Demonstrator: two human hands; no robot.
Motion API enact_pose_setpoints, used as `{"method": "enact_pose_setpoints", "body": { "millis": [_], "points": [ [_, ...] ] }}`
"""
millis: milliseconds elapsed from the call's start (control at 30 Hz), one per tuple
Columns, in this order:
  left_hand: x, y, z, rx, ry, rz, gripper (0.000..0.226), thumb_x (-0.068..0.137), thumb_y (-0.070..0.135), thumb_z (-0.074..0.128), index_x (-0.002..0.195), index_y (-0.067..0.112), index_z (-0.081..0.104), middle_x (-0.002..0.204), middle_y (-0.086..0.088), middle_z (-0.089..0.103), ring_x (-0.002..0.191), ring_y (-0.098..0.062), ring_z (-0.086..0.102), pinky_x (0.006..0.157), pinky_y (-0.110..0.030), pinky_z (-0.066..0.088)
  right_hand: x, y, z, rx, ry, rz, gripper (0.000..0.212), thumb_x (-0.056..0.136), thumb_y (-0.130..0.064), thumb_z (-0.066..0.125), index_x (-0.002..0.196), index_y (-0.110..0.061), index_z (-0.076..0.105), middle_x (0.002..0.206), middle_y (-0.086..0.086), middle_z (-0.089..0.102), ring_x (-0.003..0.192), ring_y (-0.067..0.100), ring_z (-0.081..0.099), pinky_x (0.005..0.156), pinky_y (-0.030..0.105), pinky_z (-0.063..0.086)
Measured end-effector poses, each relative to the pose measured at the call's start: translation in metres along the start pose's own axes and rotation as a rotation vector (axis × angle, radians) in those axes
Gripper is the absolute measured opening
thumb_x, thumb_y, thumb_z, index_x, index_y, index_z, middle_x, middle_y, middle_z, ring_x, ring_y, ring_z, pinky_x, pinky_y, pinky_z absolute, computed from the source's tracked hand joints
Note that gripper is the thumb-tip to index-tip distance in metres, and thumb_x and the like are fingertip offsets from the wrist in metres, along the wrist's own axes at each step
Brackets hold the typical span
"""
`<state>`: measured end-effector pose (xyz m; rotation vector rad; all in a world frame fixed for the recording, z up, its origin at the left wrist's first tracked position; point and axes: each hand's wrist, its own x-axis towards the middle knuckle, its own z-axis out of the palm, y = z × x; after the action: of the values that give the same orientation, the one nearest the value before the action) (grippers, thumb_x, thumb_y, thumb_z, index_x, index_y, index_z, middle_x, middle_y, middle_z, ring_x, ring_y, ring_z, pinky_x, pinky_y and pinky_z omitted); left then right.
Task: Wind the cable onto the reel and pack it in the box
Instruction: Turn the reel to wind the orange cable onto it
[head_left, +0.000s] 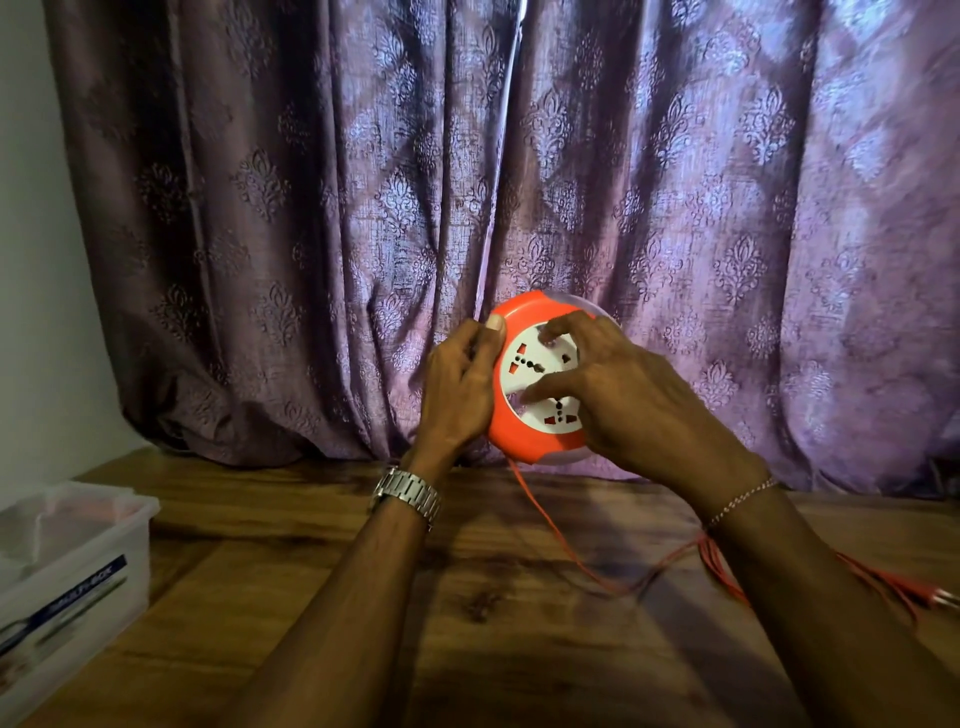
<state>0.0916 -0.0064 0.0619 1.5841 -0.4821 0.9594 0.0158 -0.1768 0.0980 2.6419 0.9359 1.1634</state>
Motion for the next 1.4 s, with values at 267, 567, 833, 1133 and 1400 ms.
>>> {"method": "enact_pose_setpoints", "body": {
  "millis": [267, 567, 833, 1133, 1400],
  "points": [
    [-0.001, -0.001, 0.000, 0.021, 0.005, 0.000, 0.041, 0.104, 0.037, 0.053, 0.067, 0.020, 0.045, 0.062, 0.000, 0.050, 0.063, -0.014, 0.043, 0.060, -0.038, 0.036, -0.002, -0.002, 0.004, -0.068, 0.075, 0.057, 0.049, 0.069, -0.037, 0.041, 0.108, -0.053, 0.065, 0.120, 0.002, 0.055, 0.107, 0.027, 0.055, 0.069, 0.038, 0.049],
    [0.000, 0.001, 0.001, -0.015, -0.002, -0.015, 0.043, 0.099, 0.043, 0.051, 0.063, 0.020, 0.043, 0.059, 0.003, 0.049, 0.062, -0.015, 0.042, 0.060, -0.046, 0.038, 0.000, 0.000, 0.016, -0.024, 0.290, 0.351, 0.061, 0.067, -0.076, 0.054, 0.118, -0.043, 0.063, 0.086, 0.005, 0.074, 0.081, 0.034, 0.066, 0.064, 0.035, 0.050],
    [-0.001, -0.003, 0.003, -0.010, -0.012, -0.031, 0.044, 0.097, 0.050, 0.051, 0.066, 0.020, 0.047, 0.062, -0.008, 0.055, 0.063, -0.016, 0.047, 0.060, -0.046, 0.042, 0.001, 0.001, 0.004, 0.007, 0.218, 0.270, 0.028, 0.085, -0.042, 0.060, 0.108, -0.030, 0.070, 0.092, -0.001, 0.072, 0.091, 0.029, 0.064, 0.069, 0.038, 0.053],
    [0.000, -0.003, 0.002, -0.038, -0.011, -0.024, 0.041, 0.098, 0.047, 0.052, 0.067, 0.021, 0.049, 0.066, -0.005, 0.058, 0.066, -0.016, 0.050, 0.062, -0.047, 0.045, 0.001, 0.000, 0.001, 0.069, -0.025, 0.065, 0.049, 0.072, -0.015, 0.072, 0.107, -0.049, 0.067, 0.132, 0.003, 0.048, 0.126, 0.026, 0.041, 0.081, 0.035, 0.045],
    [0.001, -0.004, 0.001, -0.003, 0.000, -0.010, 0.040, 0.098, 0.047, 0.052, 0.061, 0.034, 0.052, 0.054, 0.013, 0.052, 0.058, -0.007, 0.042, 0.058, -0.034, 0.037, -0.003, -0.003, 0.005, -0.097, 0.104, 0.157, 0.054, 0.070, -0.033, 0.064, 0.118, -0.057, 0.057, 0.109, 0.001, 0.055, 0.106, 0.025, 0.054, 0.065, 0.034, 0.045]
  ]
}}
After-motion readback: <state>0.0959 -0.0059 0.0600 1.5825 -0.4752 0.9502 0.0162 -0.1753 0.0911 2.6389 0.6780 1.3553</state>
